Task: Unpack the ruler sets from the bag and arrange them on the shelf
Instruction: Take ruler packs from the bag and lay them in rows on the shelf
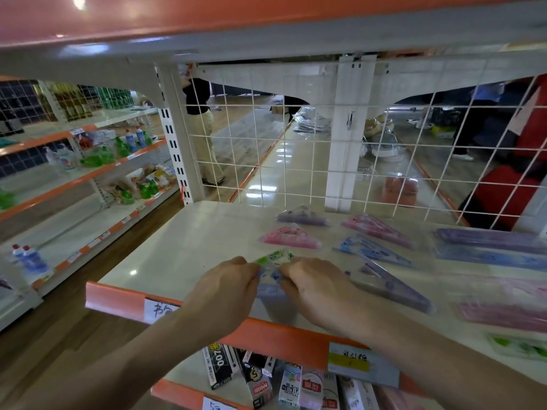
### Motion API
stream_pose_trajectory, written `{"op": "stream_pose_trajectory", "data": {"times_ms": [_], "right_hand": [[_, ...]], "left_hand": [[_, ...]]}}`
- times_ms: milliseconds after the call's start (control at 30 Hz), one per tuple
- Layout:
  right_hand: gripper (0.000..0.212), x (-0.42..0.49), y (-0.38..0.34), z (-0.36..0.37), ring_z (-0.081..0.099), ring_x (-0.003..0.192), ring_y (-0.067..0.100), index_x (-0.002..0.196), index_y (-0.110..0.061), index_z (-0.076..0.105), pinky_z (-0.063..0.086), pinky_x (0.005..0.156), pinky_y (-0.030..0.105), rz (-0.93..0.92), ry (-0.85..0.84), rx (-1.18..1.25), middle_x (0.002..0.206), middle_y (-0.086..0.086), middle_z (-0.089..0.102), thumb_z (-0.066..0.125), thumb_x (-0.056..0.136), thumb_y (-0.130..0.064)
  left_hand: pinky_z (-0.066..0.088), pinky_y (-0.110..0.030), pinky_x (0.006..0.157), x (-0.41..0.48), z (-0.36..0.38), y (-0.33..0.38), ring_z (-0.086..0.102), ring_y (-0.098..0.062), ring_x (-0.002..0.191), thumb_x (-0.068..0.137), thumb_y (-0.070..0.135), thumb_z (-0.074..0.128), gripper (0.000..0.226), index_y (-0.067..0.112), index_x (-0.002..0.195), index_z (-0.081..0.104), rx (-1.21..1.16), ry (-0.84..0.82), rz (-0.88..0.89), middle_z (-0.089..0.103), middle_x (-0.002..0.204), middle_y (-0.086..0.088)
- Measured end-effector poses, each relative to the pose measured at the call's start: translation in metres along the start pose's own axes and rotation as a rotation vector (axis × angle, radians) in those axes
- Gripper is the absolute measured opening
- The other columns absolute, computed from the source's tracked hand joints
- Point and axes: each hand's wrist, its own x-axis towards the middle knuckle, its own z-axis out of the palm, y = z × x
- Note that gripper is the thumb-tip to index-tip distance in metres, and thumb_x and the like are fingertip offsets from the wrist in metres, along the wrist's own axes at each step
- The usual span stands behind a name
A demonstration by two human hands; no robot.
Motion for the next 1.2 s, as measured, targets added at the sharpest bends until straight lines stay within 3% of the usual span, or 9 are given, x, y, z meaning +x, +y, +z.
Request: {"op": "stream_pose_trajectory", "data": {"times_ms": [100,233,400,533,633,800,1033,1133,1200], "right_hand": [[0.025,-0.001,0.0,-0.008,0.055,0.085,0.022,0.096,-0.012,0.063,0.038,0.069,0.031,0.03,-0.019,0.04,0.089,0.004,0.059,0.04,0.098,-0.022],[0.027,-0.006,0.001,-0.007,0.059,0.093,0.018,0.115,-0.011,0.059,0.049,0.084,0.036,0.072,-0.086,0.123,0.09,0.001,0.064,0.045,0.095,-0.021],[0.047,-0.006,0.001,-0.007,0.058,0.08,0.012,0.116,-0.018,0.056,0.052,0.075,0.035,0.077,-0.147,0.128,0.085,-0.006,0.06,0.063,0.081,-0.047],[0.044,-0.008,-0.001,-0.009,0.055,0.079,0.01,0.115,-0.019,0.056,0.049,0.068,0.03,0.038,-0.145,0.086,0.084,-0.006,0.057,0.064,0.08,-0.043],[0.038,-0.007,-0.002,-0.01,0.055,0.085,0.015,0.114,-0.018,0.057,0.049,0.072,0.032,0.033,-0.151,0.072,0.09,-0.003,0.058,0.062,0.083,-0.039],[0.043,-0.006,-0.006,-0.014,0.054,0.099,0.017,0.122,-0.016,0.054,0.049,0.086,0.035,0.067,-0.192,0.04,0.108,0.0,0.058,0.061,0.086,-0.039],[0.026,-0.005,-0.008,-0.015,0.055,0.086,0.017,0.095,-0.016,0.056,0.048,0.074,0.034,0.105,-0.24,-0.008,0.094,0.0,0.057,0.058,0.086,-0.04],[0.03,-0.004,-0.01,-0.015,0.058,0.09,0.019,0.101,-0.013,0.06,0.049,0.076,0.034,0.115,-0.261,0.005,0.099,0.003,0.06,0.059,0.086,-0.039],[0.032,-0.004,-0.01,-0.016,0.059,0.092,0.018,0.106,-0.013,0.061,0.05,0.078,0.034,0.119,-0.261,0.015,0.102,0.003,0.061,0.059,0.086,-0.038]], "left_hand": [[0.044,-0.029,0.076,0.005,-0.006,-0.004,0.058,-0.02,0.088,0.098,0.022,0.044,0.024,0.014,0.103,0.067,-0.108,-0.05,-0.067,0.063,0.096,-0.002],[0.049,-0.026,0.078,0.016,-0.007,-0.009,0.061,-0.015,0.088,0.091,0.022,0.055,0.012,0.023,0.095,0.066,-0.187,-0.15,-0.17,0.066,0.092,0.005],[0.047,-0.023,0.076,0.021,-0.008,-0.012,0.059,-0.013,0.084,0.09,0.022,0.056,0.009,0.025,0.09,0.065,-0.189,-0.212,-0.171,0.061,0.085,0.008],[0.044,-0.017,0.068,0.022,-0.01,-0.011,0.057,-0.007,0.076,0.089,0.022,0.058,0.007,0.027,0.094,0.061,-0.239,-0.266,-0.199,0.059,0.081,0.013],[0.04,-0.01,0.059,0.021,-0.019,-0.011,0.057,-0.001,0.073,0.086,0.026,0.063,0.025,0.027,0.109,0.055,-0.281,-0.396,-0.192,0.06,0.085,0.014],[0.043,-0.01,0.072,0.018,-0.026,-0.007,0.054,-0.007,0.093,0.085,0.026,0.063,0.052,0.026,0.133,0.042,-0.107,-0.486,-0.069,0.052,0.105,0.012],[0.043,-0.021,0.085,0.018,-0.028,-0.001,0.053,-0.013,0.106,0.089,0.029,0.057,0.052,0.021,0.138,0.042,0.093,-0.487,0.023,0.052,0.127,0.001],[0.044,-0.025,0.085,0.019,-0.029,0.003,0.054,-0.018,0.106,0.09,0.031,0.056,0.042,0.018,0.13,0.052,0.186,-0.485,0.053,0.053,0.123,-0.002],[0.042,-0.022,0.083,0.02,-0.029,0.004,0.053,-0.016,0.107,0.089,0.033,0.056,0.048,0.02,0.134,0.047,0.191,-0.497,0.047,0.051,0.123,-0.001]]}}
